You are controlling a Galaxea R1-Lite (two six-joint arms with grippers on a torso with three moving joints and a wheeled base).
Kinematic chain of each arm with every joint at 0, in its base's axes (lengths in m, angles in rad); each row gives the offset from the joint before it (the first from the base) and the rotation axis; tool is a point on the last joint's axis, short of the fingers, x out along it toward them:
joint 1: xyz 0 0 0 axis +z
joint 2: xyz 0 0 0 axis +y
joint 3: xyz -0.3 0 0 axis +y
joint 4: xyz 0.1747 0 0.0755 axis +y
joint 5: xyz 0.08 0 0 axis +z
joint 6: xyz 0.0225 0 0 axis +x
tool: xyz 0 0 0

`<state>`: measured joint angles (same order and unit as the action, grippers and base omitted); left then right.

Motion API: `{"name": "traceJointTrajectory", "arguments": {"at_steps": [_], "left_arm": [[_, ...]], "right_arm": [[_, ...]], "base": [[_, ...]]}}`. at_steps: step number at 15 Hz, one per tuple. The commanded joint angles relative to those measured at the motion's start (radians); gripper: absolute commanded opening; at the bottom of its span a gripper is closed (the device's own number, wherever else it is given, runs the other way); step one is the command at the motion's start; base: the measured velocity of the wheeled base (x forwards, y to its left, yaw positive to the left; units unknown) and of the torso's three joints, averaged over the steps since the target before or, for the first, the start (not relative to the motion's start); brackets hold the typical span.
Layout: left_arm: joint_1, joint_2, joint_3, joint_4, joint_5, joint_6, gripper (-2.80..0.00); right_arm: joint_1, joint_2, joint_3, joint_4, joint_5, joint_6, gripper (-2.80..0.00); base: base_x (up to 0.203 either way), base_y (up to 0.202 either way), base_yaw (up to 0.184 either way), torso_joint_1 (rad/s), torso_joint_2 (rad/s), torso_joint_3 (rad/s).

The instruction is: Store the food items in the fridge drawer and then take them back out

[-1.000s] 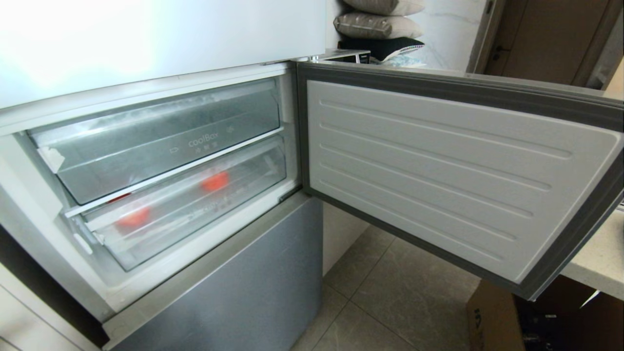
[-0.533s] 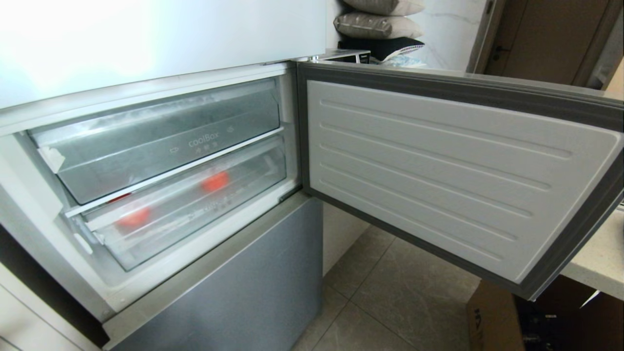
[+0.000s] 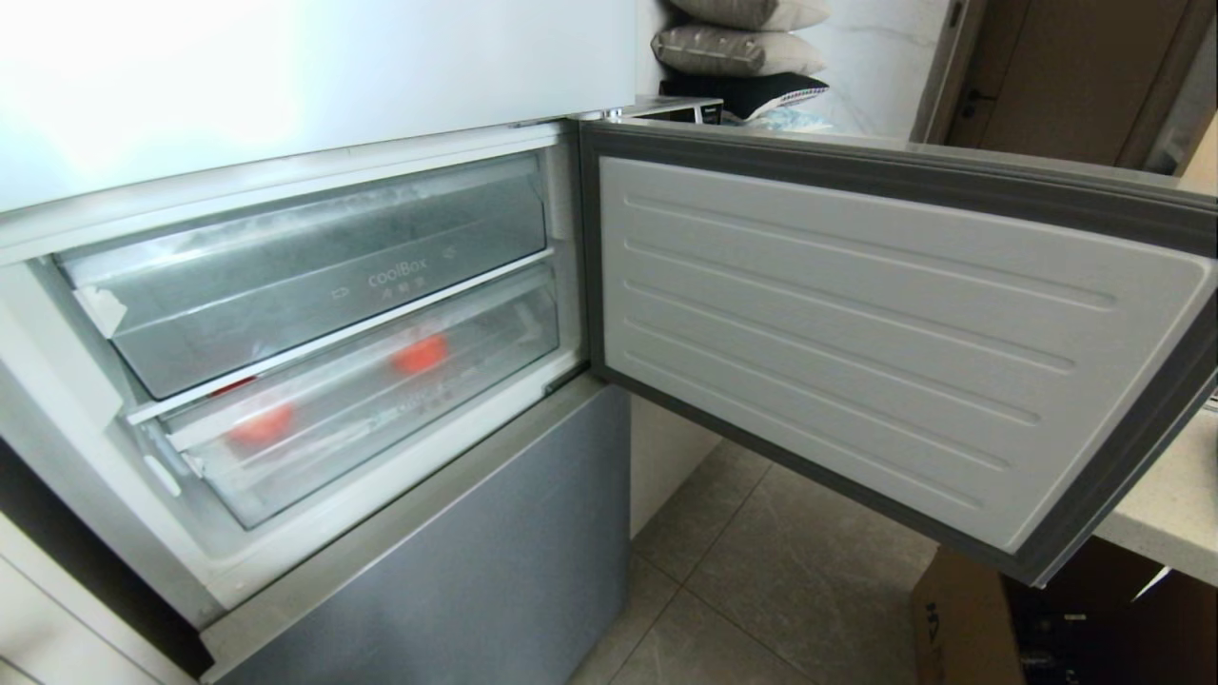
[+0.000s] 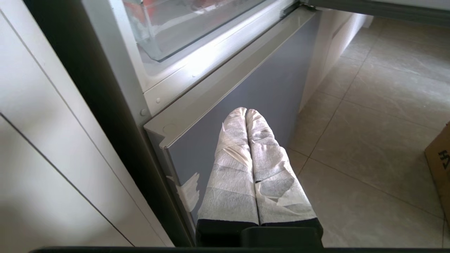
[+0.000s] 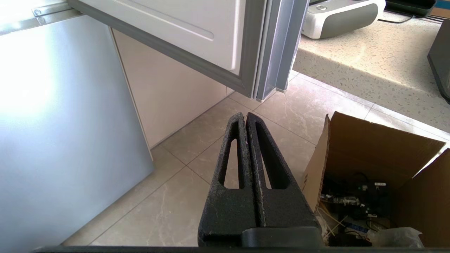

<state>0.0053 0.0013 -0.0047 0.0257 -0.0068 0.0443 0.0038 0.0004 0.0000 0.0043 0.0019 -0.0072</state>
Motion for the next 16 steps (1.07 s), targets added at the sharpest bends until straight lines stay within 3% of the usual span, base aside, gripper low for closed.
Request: {"name": "traceJointTrajectory", "arguments": {"at_steps": [1,6,16], "left_arm": [[0.001,-0.001,0.0,0.0,0.004,-0.001,-2.8],[0.001,-0.001,0.0,0.0,0.004,-0.001,-2.8],[0.001,-0.001,0.0,0.0,0.004,-0.001,-2.8]], "right_arm": [[0.001,-0.002,0.0,0.0,0.001,0.001,-2.8],[0.001,-0.002,0.0,0.0,0.001,0.001,-2.8],[0.001,-0.002,0.0,0.0,0.001,0.003,-2.8]], "base": [[0.0,0.0,0.0,0.0,0.0,0.0],[0.001,-0.001,0.019,0.0,0.0,0.001],[0.001,-0.008,0.173,0.002,0.0,0.001]]}}
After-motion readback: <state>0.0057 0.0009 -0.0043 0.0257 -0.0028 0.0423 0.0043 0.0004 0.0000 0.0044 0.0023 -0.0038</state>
